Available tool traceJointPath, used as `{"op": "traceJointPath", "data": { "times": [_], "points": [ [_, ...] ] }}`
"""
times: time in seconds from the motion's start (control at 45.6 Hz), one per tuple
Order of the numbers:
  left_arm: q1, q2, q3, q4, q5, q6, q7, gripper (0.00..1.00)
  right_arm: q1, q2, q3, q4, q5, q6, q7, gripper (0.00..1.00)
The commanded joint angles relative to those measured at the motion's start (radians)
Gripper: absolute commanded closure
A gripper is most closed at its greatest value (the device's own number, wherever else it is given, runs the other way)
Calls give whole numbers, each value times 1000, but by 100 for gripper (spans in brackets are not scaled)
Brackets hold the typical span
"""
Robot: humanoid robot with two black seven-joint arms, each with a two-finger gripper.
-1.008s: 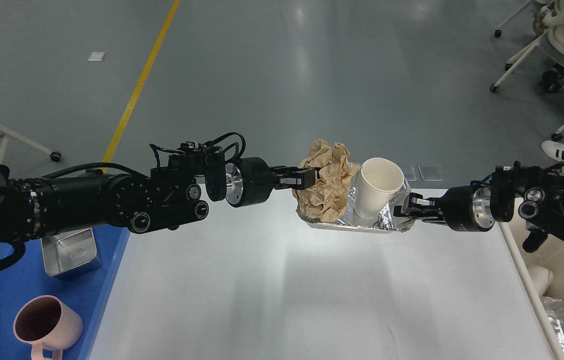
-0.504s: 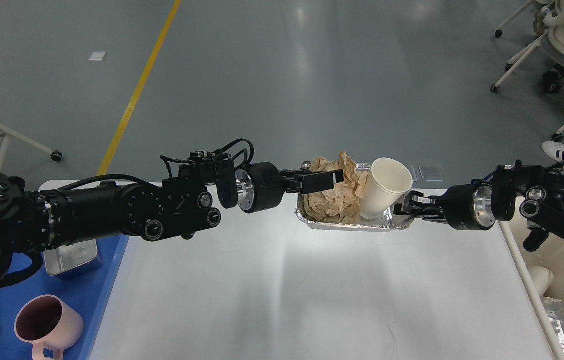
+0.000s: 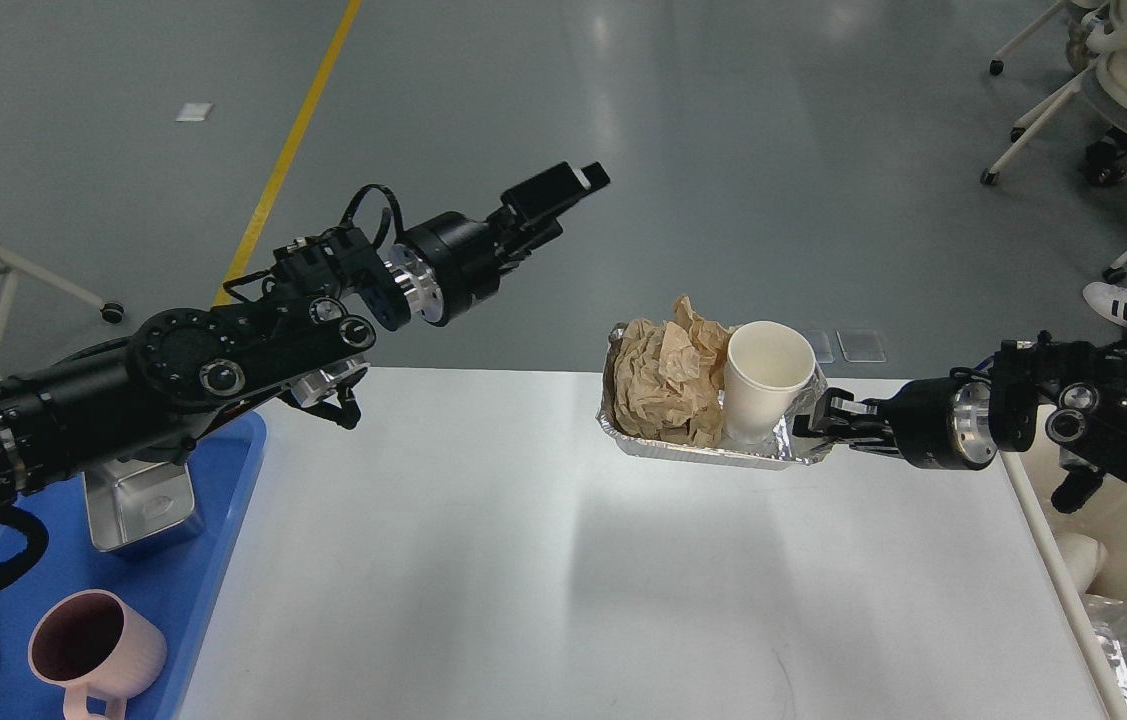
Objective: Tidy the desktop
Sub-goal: 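Carry the foil tray with the right gripper into the white bin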
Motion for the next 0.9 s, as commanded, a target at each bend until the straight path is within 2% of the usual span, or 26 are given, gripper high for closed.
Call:
{"op": "traceJointPath", "data": {
  "times": [0.0, 0.197, 0.372, 0.57, 0.723, 0.832, 0.854, 0.876],
  "points": [
    [144, 36, -239, -6, -35, -7, 1, 3, -24, -36, 2, -4, 43, -23, 0, 100],
    [400, -15, -656, -6, -46, -19, 1, 3, -73, -157, 8, -2, 172, -71, 5, 100],
    [585, -84, -957, -5, -46, -130, 1, 3, -131, -282, 8, -10, 295, -115, 9, 100],
    [686, -133, -1141, 9, -66, -251, -1, 3, -235, -385, 6, -74, 431, -125, 43, 100],
    [761, -196, -1294, 11, -182, -360, -2, 3, -349, -403, 8, -161, 490, -131, 77, 100],
    [784, -216, -1319, 21, -196, -392, -2, 3, -400, -389, 5, -229, 526, -206, 77, 100],
    [786, -217, -1319, 24, -196, -392, -2, 3, -404, -386, 3, -246, 534, -230, 75, 93],
    [786, -217, -1317, 26, -196, -394, -2, 3, -406, -380, 0, -260, 543, -258, 75, 67]
  ]
}}
